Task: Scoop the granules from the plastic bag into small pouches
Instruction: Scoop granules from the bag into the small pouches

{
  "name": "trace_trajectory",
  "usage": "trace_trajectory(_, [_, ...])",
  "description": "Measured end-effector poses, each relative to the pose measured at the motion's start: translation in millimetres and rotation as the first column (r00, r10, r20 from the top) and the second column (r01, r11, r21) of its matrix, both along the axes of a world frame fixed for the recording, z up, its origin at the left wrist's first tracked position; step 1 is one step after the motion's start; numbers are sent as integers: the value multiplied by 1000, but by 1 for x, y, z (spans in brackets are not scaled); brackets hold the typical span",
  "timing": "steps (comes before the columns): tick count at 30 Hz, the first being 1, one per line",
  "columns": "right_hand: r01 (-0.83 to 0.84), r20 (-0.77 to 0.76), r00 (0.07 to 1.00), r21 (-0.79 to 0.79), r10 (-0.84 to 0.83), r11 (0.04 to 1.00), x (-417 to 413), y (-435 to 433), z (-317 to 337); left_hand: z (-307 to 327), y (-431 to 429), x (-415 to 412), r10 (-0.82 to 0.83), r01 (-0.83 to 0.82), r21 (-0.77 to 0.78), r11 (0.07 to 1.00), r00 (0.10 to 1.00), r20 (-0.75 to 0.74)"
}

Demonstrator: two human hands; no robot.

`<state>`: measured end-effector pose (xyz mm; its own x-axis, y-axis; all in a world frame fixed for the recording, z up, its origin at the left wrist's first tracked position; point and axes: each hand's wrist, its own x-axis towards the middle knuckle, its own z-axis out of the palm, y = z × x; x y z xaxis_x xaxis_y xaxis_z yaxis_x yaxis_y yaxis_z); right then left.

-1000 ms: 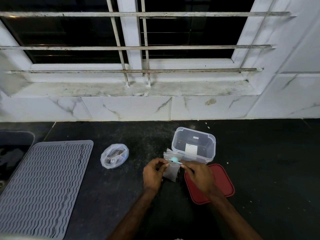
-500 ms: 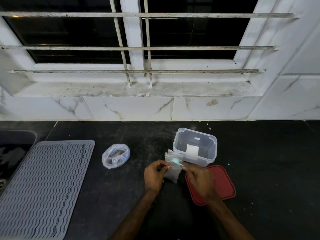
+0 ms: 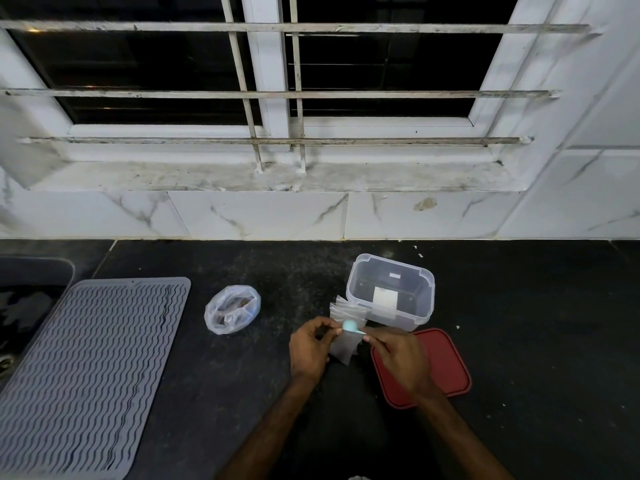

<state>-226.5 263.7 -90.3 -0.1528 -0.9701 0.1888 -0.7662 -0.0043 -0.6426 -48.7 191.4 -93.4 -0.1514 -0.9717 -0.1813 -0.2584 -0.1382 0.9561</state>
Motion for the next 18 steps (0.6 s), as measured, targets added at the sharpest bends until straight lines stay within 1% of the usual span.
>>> trace_trajectory(2, [3, -48, 999, -1, -3, 1000, 0, 2, -1, -1, 1, 0, -5, 5, -5, 1000, 1000, 7])
trace_trajectory(5, [27, -21, 999, -1, -27, 1000, 2, 0, 3, 1, 2, -1, 8, -8, 15, 1000, 1000, 12])
trace_trajectory(6, [37, 20, 999, 3, -37, 999, 3, -1, 5, 0, 2, -2, 6, -6, 13, 1000, 1000, 13])
trace_trajectory(8, [86, 165, 982, 12, -87, 996, 4, -4, 6, 0, 3, -2, 5, -5, 16, 1000, 1000, 5])
trace_trajectory(10, [149, 322, 934, 42, -155, 988, 4, -7, 4, 1, 2, -3, 14, -14, 32, 999, 1000, -12])
trace_trajectory(14, [159, 470, 866, 68, -172, 985, 4, -10, 4, 0, 3, -4, 15, -15, 18, 1000, 999, -31])
trace_trajectory(16, [171, 549, 814, 82, -188, 982, 5, -12, 6, -2, 2, -2, 14, -14, 5, 1000, 1000, -25])
trace_trajectory(18, [194, 654, 724, 112, -219, 975, 7, -13, 9, -4, 2, -2, 17, -17, 1, 1000, 1000, -20])
